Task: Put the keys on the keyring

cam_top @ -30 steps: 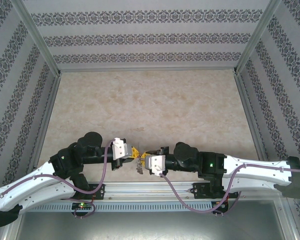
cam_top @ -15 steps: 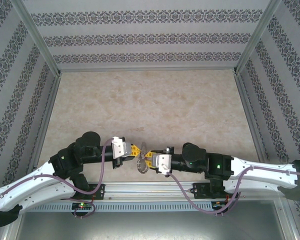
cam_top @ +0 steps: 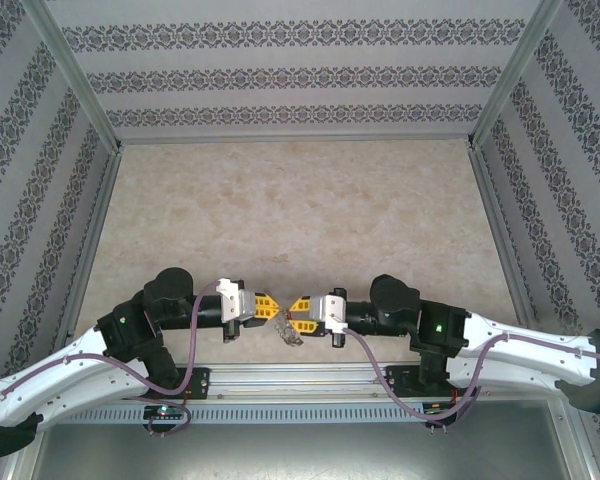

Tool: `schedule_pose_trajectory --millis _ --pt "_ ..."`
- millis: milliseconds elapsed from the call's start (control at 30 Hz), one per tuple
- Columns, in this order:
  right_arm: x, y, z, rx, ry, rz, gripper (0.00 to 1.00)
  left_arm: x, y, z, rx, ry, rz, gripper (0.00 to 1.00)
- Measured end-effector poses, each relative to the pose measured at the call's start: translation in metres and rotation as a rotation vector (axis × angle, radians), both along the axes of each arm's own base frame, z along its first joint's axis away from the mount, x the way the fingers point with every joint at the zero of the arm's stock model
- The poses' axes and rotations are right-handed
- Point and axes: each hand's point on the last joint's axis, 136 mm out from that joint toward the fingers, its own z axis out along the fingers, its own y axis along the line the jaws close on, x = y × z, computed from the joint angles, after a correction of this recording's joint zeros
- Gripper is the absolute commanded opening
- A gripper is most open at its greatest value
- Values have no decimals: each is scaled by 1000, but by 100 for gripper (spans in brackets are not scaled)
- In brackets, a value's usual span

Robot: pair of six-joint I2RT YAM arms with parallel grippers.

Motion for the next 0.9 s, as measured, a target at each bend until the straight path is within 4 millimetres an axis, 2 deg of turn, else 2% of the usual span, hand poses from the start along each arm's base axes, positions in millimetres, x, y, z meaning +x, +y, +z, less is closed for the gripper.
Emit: schedule_pose_trajectory --millis 333,600,767,900 --pt "-4 3 10 40 16 27 21 -1 0 1 -3 2 -6 0" --pt "5 -3 22 81 8 -30 27 -2 2 4 -13 -5 -6 0" --pt "9 -1 21 82 20 -47 28 -2 2 4 -13 -5 -6 0" --pt "11 5 12 55 31 -45 27 -2 2 4 -13 -5 -6 0"
